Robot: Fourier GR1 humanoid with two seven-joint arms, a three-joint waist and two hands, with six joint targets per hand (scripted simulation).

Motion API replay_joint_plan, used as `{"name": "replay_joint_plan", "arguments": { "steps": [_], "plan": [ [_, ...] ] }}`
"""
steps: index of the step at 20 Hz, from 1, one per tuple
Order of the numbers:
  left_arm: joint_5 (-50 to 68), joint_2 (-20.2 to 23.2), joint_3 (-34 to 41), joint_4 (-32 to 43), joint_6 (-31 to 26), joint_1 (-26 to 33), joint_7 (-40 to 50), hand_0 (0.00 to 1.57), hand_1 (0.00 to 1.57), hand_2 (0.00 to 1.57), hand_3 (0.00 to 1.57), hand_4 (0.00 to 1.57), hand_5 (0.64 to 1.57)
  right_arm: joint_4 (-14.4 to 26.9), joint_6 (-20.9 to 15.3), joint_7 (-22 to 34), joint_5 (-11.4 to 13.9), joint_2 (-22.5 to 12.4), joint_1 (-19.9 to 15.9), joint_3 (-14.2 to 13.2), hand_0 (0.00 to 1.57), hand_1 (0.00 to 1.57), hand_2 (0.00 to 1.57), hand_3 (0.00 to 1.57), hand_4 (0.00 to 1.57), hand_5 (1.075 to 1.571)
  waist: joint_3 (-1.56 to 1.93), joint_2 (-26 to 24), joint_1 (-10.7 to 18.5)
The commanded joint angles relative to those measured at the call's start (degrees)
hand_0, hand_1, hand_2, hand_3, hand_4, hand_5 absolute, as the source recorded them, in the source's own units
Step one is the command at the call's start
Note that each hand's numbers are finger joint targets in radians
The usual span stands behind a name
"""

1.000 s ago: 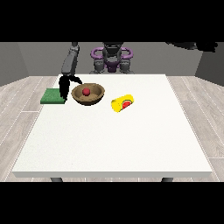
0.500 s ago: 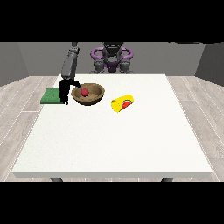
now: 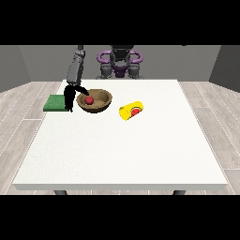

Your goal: Pick the cup and pour the ball into the bowl, then pick the bowl and place it on the pad

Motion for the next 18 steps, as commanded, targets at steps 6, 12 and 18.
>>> {"name": "replay_joint_plan", "arguments": {
  "steps": [6,12,18],
  "plan": [
    [1.27,1.95,0.38,0.41,-1.07,-3.69,1.23,0.00,0.00,0.00,0.00,0.00,1.540,3.08,-8.83,3.03,2.76,6.04,-4.86,2.15,0.00,0.00,0.00,0.00,0.44,1.570,1.95,3.44,4.45],
    [2.20,1.53,0.43,0.31,-2.08,-3.26,1.14,0.00,0.00,0.00,0.00,0.00,1.537,4.07,-13.88,6.95,5.06,5.90,-1.43,2.25,1.57,1.57,1.57,0.86,0.87,1.421,1.86,3.78,5.36],
    [2.74,2.45,1.14,3.70,-3.45,-3.01,1.23,0.00,0.00,0.00,0.00,0.00,1.547,-0.11,-19.59,12.22,14.00,-0.62,0.39,5.91,1.57,1.57,1.57,1.57,1.17,1.457,1.77,1.45,3.93]
  ]
}}
